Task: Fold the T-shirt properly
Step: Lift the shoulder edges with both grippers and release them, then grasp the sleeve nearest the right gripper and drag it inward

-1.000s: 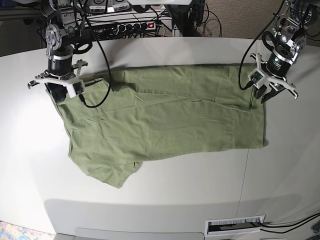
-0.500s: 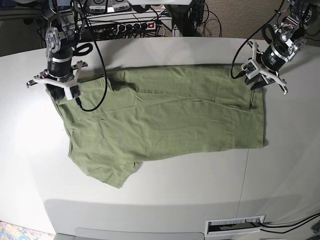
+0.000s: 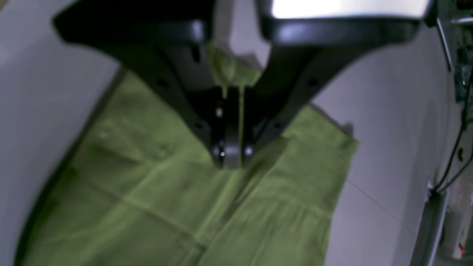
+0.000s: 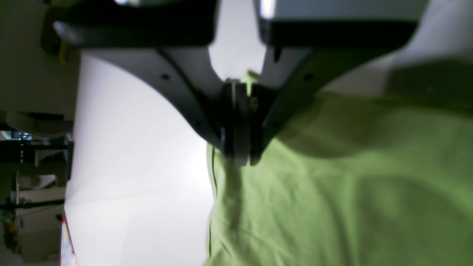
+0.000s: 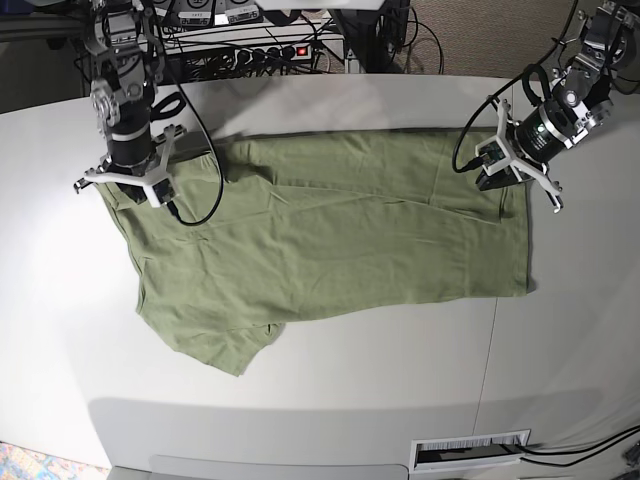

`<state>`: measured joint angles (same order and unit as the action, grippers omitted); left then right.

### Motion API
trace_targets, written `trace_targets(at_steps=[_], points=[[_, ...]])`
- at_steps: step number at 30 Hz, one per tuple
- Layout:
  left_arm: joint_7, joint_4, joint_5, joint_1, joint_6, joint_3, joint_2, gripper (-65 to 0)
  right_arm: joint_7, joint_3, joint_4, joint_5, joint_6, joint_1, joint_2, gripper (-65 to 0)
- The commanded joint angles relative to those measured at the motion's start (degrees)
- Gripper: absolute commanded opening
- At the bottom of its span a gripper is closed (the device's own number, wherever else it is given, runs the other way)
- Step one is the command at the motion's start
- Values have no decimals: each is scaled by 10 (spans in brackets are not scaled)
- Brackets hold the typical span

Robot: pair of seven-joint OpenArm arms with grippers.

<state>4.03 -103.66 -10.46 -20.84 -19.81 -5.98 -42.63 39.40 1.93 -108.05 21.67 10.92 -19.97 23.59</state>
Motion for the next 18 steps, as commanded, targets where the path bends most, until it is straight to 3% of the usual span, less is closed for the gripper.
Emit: trace_targets(at_steps=[1,4,11,18], points=[[-9,0,2,7,-5,5,-10,-650,-9,-4,1,6,-7,12,7,-650],[-9,18,2,14,-29,5,-10,-650,-6,-4,14,6,-1,28,7,-650],[-10,94,2,52,-81,5,-10,-650,31,-4,17,-3,63,29,9,-650],[-11,112,24,51,-141,5,-22,-650,63,-4,17,-13,94,28,12,-650]])
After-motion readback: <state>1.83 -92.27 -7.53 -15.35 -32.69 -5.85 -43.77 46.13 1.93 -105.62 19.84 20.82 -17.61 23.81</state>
